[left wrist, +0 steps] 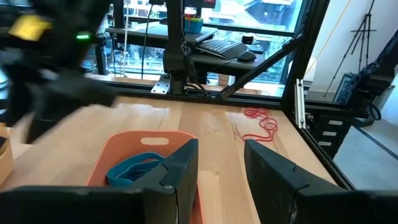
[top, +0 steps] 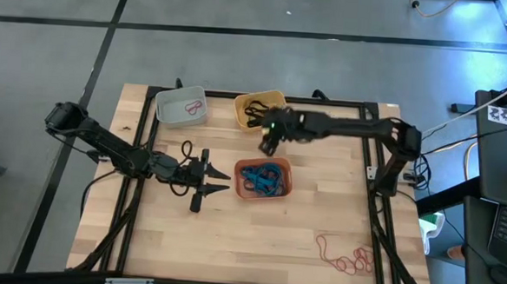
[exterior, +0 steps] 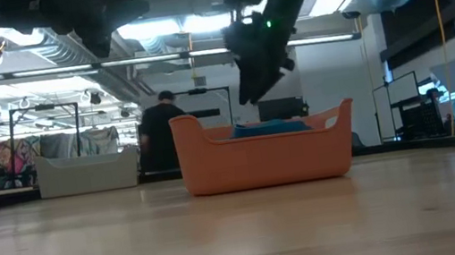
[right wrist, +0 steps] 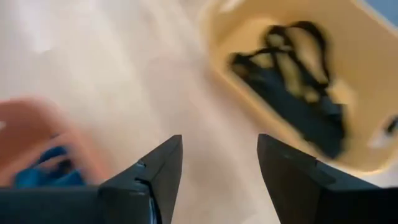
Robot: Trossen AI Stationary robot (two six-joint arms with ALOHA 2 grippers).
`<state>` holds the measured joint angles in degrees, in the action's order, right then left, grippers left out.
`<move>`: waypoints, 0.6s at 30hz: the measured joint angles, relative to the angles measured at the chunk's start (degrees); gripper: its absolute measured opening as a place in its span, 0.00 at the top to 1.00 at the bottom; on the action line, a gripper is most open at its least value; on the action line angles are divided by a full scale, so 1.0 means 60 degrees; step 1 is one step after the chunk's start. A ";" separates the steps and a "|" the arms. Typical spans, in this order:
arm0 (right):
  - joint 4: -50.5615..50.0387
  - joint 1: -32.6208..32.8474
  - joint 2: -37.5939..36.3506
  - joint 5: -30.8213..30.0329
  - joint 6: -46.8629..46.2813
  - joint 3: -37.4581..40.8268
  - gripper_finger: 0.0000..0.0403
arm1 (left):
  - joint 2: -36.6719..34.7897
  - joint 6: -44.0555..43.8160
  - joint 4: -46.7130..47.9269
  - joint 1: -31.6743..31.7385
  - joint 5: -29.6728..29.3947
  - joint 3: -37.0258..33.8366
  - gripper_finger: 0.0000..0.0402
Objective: Sort rubber bands into baskets
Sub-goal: Put the red rubber band into the gray bin
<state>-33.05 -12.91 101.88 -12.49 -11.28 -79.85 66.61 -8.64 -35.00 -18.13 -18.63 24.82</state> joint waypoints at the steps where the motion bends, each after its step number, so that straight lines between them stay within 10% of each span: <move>1: -0.0055 0.0307 -0.0030 -0.0004 -0.0089 0.0000 0.48 | 0.0000 0.0000 0.0007 0.0000 0.0000 0.0000 0.68; 18: -0.1592 0.5649 -0.0170 -0.0205 -0.3205 -0.0004 0.48 | 0.0000 -0.0047 0.0025 0.0000 0.0000 0.0000 0.68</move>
<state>-42.60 20.98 100.86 -13.72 -30.51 -79.88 66.61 -8.93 -34.86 -18.13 -18.63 24.82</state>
